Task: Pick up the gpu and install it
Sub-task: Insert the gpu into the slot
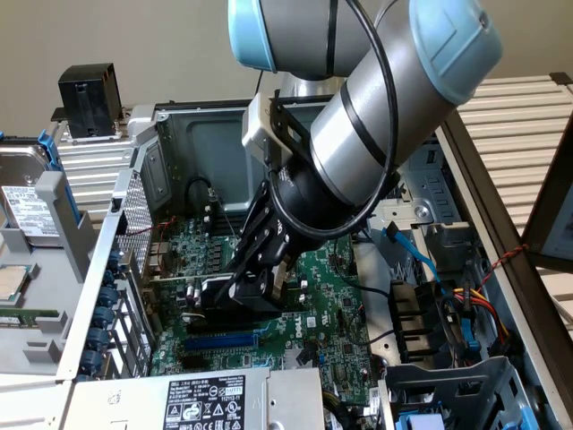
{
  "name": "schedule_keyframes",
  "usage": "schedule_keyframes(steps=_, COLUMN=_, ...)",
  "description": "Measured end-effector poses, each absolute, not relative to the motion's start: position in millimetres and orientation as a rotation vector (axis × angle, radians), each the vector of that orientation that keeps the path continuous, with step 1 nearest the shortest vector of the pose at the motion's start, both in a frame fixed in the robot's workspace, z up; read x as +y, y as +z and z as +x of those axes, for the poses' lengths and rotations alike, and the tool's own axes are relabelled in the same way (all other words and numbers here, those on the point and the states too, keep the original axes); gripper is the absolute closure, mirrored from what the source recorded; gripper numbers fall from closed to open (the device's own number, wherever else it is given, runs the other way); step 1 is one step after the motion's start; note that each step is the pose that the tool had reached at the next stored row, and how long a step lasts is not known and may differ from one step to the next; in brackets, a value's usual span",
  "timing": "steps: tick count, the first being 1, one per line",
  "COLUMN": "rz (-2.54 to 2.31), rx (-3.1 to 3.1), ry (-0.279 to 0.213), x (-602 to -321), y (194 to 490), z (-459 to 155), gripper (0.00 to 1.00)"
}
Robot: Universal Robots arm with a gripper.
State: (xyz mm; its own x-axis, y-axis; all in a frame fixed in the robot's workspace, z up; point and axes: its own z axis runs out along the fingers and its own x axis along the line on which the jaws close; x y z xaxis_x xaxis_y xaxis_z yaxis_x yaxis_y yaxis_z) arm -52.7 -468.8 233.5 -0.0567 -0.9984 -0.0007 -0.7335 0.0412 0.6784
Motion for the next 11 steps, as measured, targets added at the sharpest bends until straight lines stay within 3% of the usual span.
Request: schedule_keyframes(steps=11, rz=1.737, rx=-1.844, ry=-0.729, x=-468.6, y=232.8, z=-55.6, gripper=0.73)
